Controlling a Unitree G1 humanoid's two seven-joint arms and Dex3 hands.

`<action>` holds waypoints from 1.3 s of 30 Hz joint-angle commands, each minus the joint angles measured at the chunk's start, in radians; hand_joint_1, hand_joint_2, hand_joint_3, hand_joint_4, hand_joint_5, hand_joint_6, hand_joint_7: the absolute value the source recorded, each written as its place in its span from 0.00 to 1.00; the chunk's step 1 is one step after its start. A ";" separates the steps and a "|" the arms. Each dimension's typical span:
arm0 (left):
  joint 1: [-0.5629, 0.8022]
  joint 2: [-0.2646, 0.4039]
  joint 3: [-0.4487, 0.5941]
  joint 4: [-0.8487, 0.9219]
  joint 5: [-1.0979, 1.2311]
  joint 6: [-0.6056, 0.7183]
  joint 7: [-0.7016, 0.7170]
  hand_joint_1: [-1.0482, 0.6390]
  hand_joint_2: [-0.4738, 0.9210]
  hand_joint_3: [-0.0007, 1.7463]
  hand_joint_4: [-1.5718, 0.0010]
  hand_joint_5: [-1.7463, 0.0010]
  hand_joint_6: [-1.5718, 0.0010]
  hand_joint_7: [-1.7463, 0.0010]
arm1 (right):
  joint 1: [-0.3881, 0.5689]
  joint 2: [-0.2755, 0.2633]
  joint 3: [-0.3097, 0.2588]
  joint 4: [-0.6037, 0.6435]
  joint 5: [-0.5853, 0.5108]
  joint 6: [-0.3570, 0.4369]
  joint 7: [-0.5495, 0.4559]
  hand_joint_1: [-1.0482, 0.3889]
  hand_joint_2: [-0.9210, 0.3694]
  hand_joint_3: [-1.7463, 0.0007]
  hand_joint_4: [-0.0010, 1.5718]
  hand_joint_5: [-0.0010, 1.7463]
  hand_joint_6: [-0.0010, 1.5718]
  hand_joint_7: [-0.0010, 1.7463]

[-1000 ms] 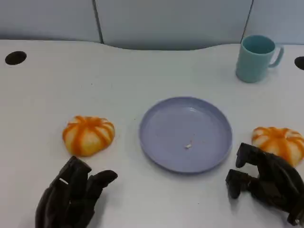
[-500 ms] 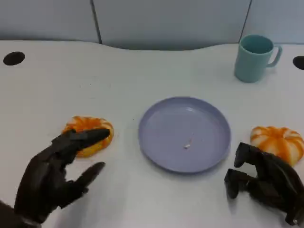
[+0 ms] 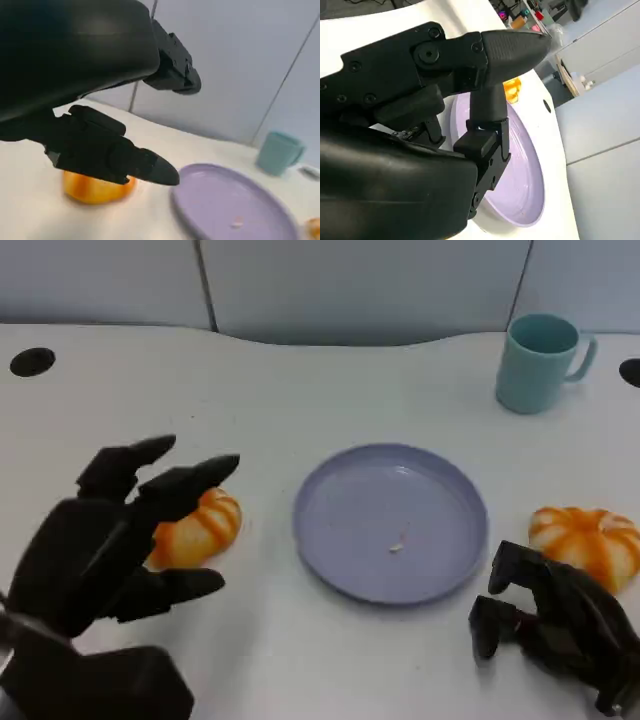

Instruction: Grasp the bread from the table and place it into the plate.

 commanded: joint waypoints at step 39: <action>-0.757 0.036 -0.473 1.021 0.068 0.355 -0.225 0.46 0.86 0.00 1.00 1.00 0.93 0.99 | 0.097 0.006 0.046 -0.117 -0.015 0.067 -0.049 0.36 0.00 0.81 0.47 1.00 0.42 0.90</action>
